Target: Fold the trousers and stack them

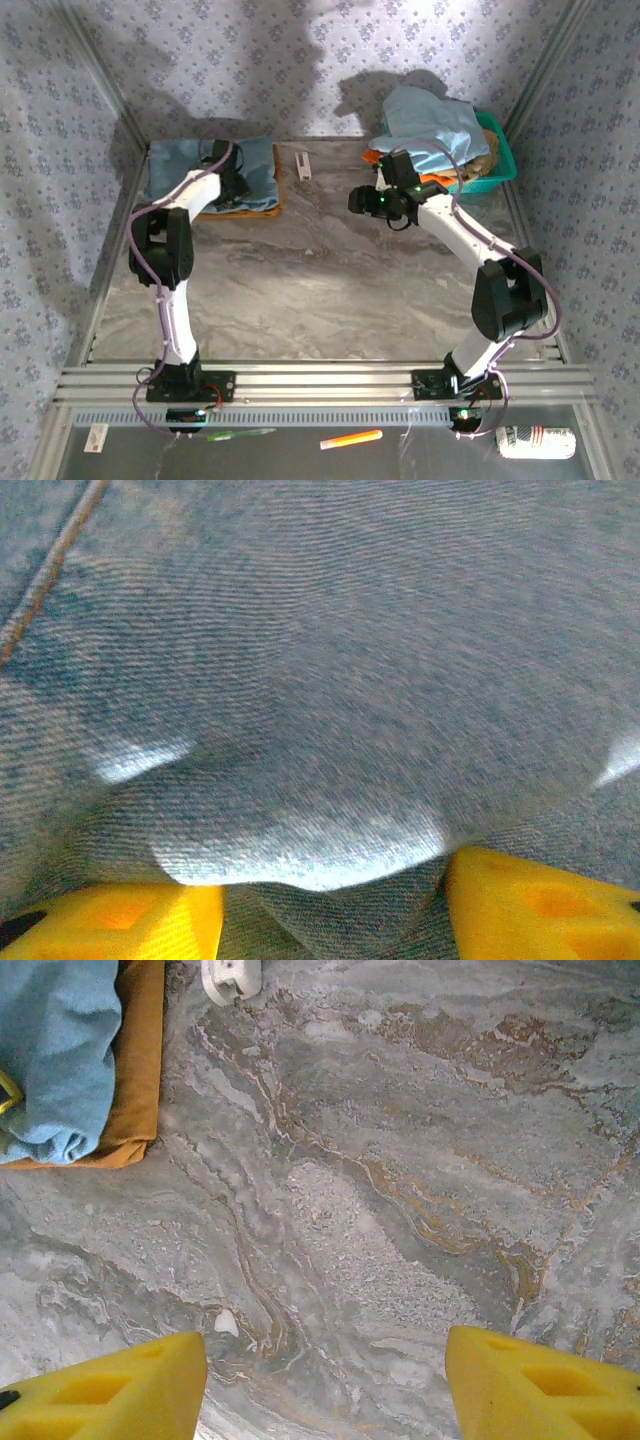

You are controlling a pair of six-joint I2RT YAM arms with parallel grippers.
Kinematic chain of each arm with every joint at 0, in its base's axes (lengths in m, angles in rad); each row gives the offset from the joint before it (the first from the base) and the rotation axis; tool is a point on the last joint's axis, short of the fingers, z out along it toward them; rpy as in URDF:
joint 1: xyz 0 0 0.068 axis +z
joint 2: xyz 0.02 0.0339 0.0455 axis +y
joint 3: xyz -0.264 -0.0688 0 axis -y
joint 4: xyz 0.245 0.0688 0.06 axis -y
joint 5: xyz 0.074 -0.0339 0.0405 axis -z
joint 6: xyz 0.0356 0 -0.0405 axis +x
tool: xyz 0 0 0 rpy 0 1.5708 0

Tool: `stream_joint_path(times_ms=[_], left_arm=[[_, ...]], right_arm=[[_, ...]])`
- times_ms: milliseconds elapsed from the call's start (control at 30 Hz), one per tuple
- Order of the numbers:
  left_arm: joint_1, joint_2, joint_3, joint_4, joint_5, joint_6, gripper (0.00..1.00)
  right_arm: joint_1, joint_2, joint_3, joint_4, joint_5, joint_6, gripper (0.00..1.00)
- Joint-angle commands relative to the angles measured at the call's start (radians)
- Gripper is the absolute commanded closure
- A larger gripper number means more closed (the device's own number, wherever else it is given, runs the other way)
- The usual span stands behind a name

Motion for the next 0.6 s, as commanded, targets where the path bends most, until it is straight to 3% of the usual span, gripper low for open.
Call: stream_joint_path(times_ms=[0,200,567], left_arm=[[0.070,0.023,-0.046,0.006,-0.005,0.028,0.42],[0.177,0.039,-0.030,0.018,0.122,0.079,0.43],[0.178,0.194,0.173,-0.004,0.157,-0.039,0.39]], right_arm=[[-0.007,-0.041,-0.016,0.025,-0.017,-0.006,0.35],[-0.006,-0.073,-0.028,0.038,-0.020,0.002,0.35],[-0.006,-0.104,-0.053,0.033,0.010,0.012,0.35]])
